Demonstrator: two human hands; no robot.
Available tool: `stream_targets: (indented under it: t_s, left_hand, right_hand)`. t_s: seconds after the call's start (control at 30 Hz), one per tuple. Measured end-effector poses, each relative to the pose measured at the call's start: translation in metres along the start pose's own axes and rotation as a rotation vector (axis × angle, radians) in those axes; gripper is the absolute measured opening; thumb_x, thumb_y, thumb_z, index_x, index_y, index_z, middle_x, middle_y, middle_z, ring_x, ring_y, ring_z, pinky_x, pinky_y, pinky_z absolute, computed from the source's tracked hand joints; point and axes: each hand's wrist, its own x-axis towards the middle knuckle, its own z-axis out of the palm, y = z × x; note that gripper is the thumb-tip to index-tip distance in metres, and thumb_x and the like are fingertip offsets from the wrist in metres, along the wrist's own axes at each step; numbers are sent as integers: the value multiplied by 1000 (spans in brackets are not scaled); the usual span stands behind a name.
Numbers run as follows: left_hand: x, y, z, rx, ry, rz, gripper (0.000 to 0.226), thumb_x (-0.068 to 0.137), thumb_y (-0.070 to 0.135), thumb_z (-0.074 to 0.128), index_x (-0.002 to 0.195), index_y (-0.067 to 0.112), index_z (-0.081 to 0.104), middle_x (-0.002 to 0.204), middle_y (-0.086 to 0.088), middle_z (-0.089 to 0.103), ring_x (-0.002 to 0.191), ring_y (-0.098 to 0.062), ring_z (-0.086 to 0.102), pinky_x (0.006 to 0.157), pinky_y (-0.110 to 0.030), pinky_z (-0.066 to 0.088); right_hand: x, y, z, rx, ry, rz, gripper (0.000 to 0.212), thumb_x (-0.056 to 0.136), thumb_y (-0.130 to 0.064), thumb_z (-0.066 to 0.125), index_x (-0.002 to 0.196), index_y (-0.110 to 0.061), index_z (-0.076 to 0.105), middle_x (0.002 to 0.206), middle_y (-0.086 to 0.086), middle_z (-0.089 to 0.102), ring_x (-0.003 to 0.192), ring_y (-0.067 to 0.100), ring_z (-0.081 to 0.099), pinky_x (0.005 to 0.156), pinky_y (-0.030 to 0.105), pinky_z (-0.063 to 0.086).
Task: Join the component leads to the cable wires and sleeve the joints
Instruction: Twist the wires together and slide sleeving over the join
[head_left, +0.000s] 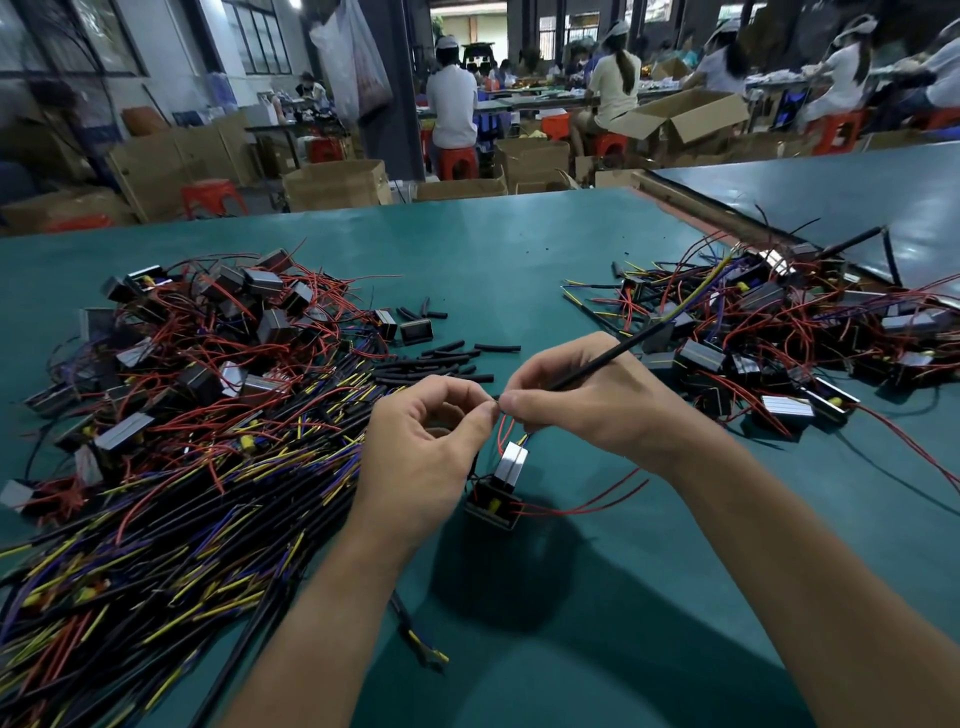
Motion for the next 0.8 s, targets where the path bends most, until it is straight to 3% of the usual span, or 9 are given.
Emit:
stream_targets:
  t_s: [0.1, 0.23, 0.4, 0.53, 0.67, 0.8]
  left_hand:
    - [0, 3, 1, -67, -28, -42, 18, 84, 1, 70, 70, 13, 69, 64, 5, 64, 62, -8, 55, 61, -21, 45]
    - [2, 8, 0, -216, -69, -217, 24, 85, 0, 65, 65, 14, 68, 68, -4, 60, 69, -19, 51, 68, -32, 42]
    - [5, 12, -5, -308, -118, -396, 9, 68, 18, 67, 60, 18, 67, 68, -1, 60, 70, -16, 52, 72, -34, 40]
    - [2, 11, -4, -259, -107, -355, 14, 78, 19, 74, 65, 15, 70, 69, -4, 60, 71, -17, 51, 75, -36, 42]
    - [3, 9, -5, -234, -106, -299, 22, 85, 11, 67, 64, 14, 69, 69, -9, 57, 69, -21, 47, 72, -36, 39]
    - [1, 5, -1, -68, -105, -143, 23, 86, 6, 68, 64, 12, 64, 57, 8, 55, 55, -7, 46, 56, -19, 37]
  right_hand:
    - [-2, -2, -1, -77, -37, -47, 7, 84, -2, 73, 77, -1, 72, 66, 14, 65, 62, 13, 52, 60, 29, 43]
    - [-3, -2, 3, -189, 1, -137, 12, 86, -2, 70, 76, -7, 70, 62, 7, 62, 57, 10, 49, 55, 27, 42]
    - [-3, -2, 8, -321, 52, -215, 10, 85, -8, 72, 77, -14, 72, 65, 6, 66, 62, 26, 58, 61, 38, 49]
    - [-3, -2, 6, -339, 64, -221, 11, 84, -13, 76, 76, -19, 72, 63, 7, 65, 61, 26, 56, 59, 40, 47]
    - [-2, -2, 4, -349, 45, -204, 10, 82, -15, 77, 75, -21, 73, 65, 5, 67, 62, 27, 59, 60, 41, 50]
    - [-3, 0, 1, -377, 19, -160, 9, 82, -13, 73, 75, -19, 73, 65, 2, 69, 65, 24, 65, 64, 43, 53]
